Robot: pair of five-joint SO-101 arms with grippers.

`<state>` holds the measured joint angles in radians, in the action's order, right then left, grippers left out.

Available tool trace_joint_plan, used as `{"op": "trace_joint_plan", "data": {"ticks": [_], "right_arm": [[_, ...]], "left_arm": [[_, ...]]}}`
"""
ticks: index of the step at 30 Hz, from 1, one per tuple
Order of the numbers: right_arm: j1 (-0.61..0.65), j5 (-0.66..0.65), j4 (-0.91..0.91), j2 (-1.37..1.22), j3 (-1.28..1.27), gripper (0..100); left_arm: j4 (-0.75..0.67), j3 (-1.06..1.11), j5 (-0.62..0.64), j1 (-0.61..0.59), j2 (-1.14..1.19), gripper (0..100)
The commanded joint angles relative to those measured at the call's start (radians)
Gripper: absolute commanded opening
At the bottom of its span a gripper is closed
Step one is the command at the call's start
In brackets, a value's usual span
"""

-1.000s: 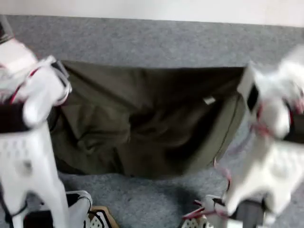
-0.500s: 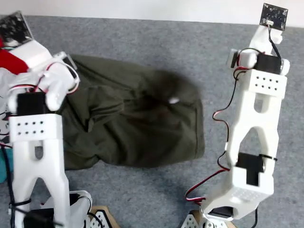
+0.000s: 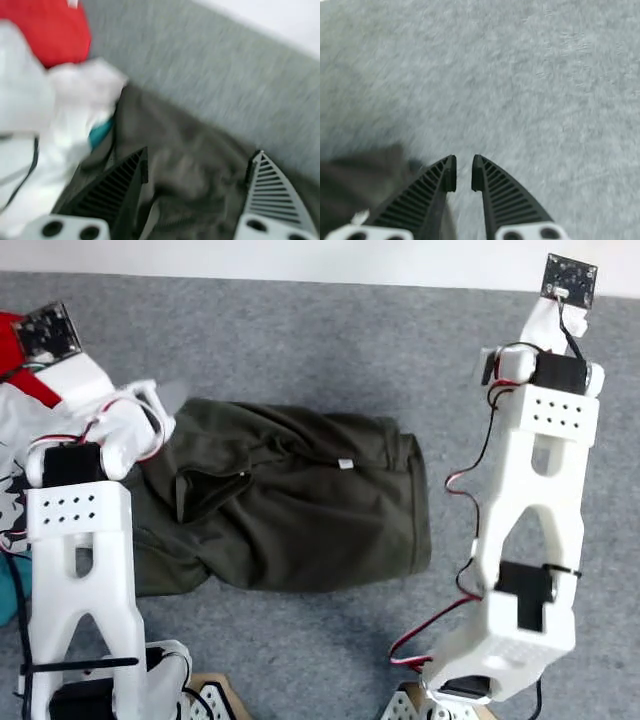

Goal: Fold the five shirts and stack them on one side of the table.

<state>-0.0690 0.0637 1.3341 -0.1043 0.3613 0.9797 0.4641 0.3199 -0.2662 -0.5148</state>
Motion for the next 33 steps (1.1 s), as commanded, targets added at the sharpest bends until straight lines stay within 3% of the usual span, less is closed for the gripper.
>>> {"op": "trace_joint_plan", "data": {"ticks": [1,6,12,17,22,29,33], "right_arm": [[0.074,-0.031,0.076,0.136,-0.074,6.6],[0.128,-0.075,0.041,0.400,-0.355,6.6],[0.133,-0.078,-0.182,0.769,-0.878,6.7],[0.134,-0.071,-0.487,0.863,-1.267,6.9],[0.163,-0.071,-0.613,0.862,-1.395,6.9],[0.188,-0.028,-0.702,0.862,-1.465,6.9],[0.188,-0.015,-0.756,0.862,-1.512,6.9]], "left_arm": [[0.135,0.016,-0.009,-0.030,-0.010,32],[0.133,0.125,-0.009,-0.028,-0.010,32],[0.129,0.214,-0.009,0.007,-0.012,32],[-0.063,0.312,-0.006,0.027,-0.001,32],[-0.163,0.387,-0.006,0.027,0.001,32],[-0.163,0.395,-0.003,0.028,0.002,32],[-0.167,0.429,-0.008,0.042,0.002,18]]}}
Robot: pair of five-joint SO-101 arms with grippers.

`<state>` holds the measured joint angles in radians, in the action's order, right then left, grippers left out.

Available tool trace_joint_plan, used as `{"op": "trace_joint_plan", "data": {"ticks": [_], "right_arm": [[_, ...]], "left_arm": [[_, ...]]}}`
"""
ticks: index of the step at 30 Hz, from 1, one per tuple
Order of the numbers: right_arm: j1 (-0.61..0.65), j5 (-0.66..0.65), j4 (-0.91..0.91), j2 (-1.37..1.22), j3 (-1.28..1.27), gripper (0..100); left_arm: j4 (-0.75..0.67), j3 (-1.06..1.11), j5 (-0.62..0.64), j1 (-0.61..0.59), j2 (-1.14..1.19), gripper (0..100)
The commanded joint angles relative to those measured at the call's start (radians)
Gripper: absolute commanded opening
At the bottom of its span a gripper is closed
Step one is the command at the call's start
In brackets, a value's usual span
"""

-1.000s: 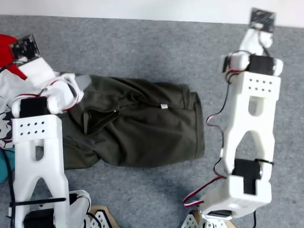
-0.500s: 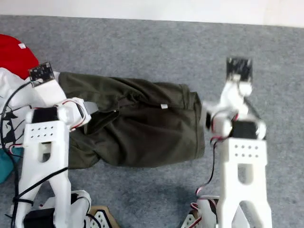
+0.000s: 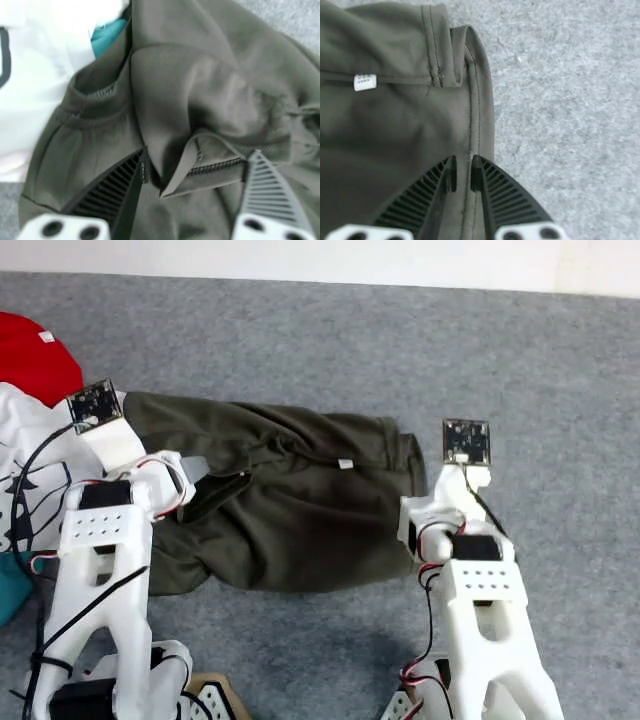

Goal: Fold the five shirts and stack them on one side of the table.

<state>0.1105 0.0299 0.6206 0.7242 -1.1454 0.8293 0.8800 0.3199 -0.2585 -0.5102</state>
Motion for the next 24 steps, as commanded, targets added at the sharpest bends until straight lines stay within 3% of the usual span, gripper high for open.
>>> {"op": "trace_joint_plan", "data": {"ticks": [1,4,11,24], "right_arm": [[0.008,0.018,-0.048,0.035,-0.012,6.9],[0.008,0.018,-0.053,0.039,-0.021,6.9],[0.008,0.018,-0.053,0.035,-0.024,6.9],[0.041,0.012,-0.053,0.041,-0.045,6.9]], "left_arm": [[-0.017,0.018,-0.008,0.044,-0.002,13],[-0.017,0.027,-0.008,0.071,-0.002,5],[-0.011,0.039,-0.006,0.102,-0.004,13],[-0.017,0.074,-0.009,0.120,-0.004,13]]}}
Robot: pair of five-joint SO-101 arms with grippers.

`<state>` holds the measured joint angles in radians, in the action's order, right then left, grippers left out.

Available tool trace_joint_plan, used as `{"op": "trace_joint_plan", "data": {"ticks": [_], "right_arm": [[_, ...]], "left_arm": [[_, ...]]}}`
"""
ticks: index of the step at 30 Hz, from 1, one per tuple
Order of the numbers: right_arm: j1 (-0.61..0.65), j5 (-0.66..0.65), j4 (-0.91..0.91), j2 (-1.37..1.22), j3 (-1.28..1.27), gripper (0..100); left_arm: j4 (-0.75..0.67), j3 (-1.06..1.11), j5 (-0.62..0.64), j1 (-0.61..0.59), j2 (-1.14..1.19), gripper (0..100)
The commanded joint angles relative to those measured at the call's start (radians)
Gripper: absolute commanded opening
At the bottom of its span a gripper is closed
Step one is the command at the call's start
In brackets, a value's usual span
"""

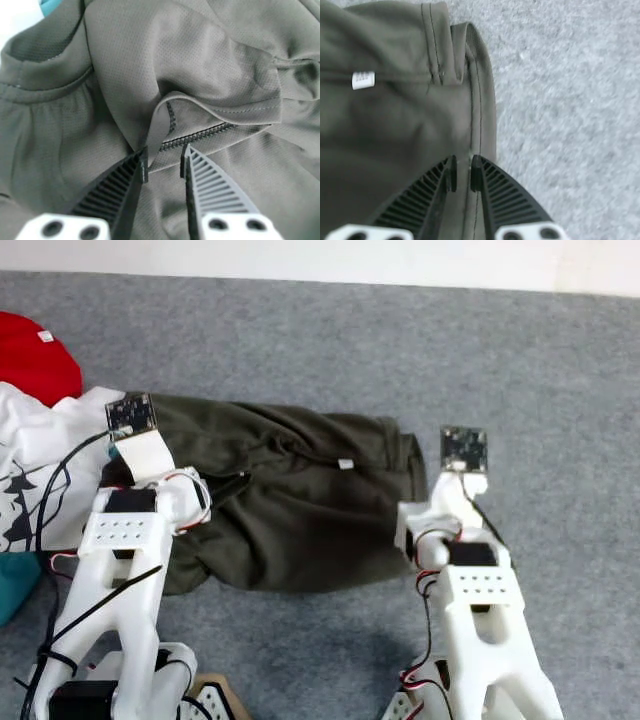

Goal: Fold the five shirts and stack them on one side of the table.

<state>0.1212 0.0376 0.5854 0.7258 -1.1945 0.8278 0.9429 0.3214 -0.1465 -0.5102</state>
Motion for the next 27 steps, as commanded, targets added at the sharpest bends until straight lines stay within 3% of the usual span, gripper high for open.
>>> {"op": "trace_joint_plan", "data": {"ticks": [1,10,27], "right_arm": [[0.038,0.005,-0.018,0.039,0.001,6.9],[0.047,0.005,-0.018,0.039,-0.010,6.9],[0.048,0.006,-0.018,0.039,-0.012,6.9]], "left_arm": [[-0.021,0.018,-0.011,0.008,-0.004,13],[-0.084,0.033,-0.040,-0.071,-0.005,14],[-0.086,0.038,-0.089,-0.027,-0.002,13]]}}
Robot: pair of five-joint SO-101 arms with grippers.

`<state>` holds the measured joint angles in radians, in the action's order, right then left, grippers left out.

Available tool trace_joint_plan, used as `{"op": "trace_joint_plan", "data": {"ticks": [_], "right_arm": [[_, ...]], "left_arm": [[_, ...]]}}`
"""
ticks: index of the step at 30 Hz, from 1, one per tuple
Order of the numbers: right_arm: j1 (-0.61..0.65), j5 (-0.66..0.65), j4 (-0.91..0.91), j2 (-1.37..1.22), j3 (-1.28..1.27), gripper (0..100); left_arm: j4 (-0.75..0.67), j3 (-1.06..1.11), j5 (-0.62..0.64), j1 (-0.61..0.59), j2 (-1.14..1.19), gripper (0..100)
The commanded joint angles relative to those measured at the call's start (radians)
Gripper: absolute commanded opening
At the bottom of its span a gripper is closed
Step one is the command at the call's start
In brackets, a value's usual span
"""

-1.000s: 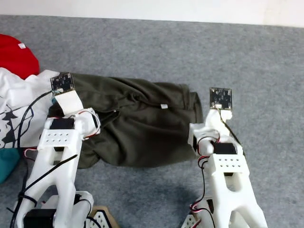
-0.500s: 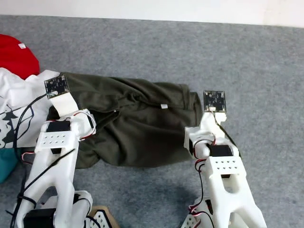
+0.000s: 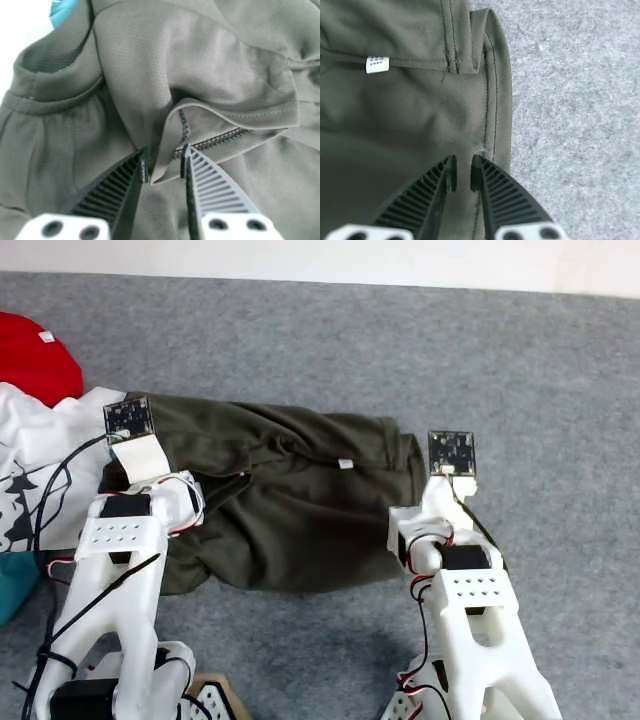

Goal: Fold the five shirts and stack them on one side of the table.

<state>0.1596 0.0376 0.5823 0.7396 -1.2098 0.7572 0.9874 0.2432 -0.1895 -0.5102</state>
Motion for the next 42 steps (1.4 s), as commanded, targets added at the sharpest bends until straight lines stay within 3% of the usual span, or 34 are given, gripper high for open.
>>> {"op": "trace_joint_plan", "data": {"ticks": [1,7,14,25,33,42], "right_arm": [[0.010,0.008,-0.015,0.025,0.004,6.9],[0.031,0.009,-0.008,0.025,0.002,6.9],[0.035,0.011,-0.008,0.025,0.002,6.9],[0.033,0.011,-0.013,0.022,0.002,6.7],[0.031,0.011,-0.117,0.019,-0.042,6.7],[0.035,0.011,-0.162,-0.012,0.038,8.8]], "left_arm": [[-0.015,-0.007,-0.011,0.016,-0.002,13],[-0.015,-0.007,-0.064,0.015,-0.002,13],[-0.048,-0.007,-0.074,0.012,0.002,4],[-0.107,-0.140,-0.068,0.016,0.206,1],[0.196,-0.443,-0.051,0.054,0.051,1],[0.219,-0.570,-0.002,0.047,0.024,1]]}}
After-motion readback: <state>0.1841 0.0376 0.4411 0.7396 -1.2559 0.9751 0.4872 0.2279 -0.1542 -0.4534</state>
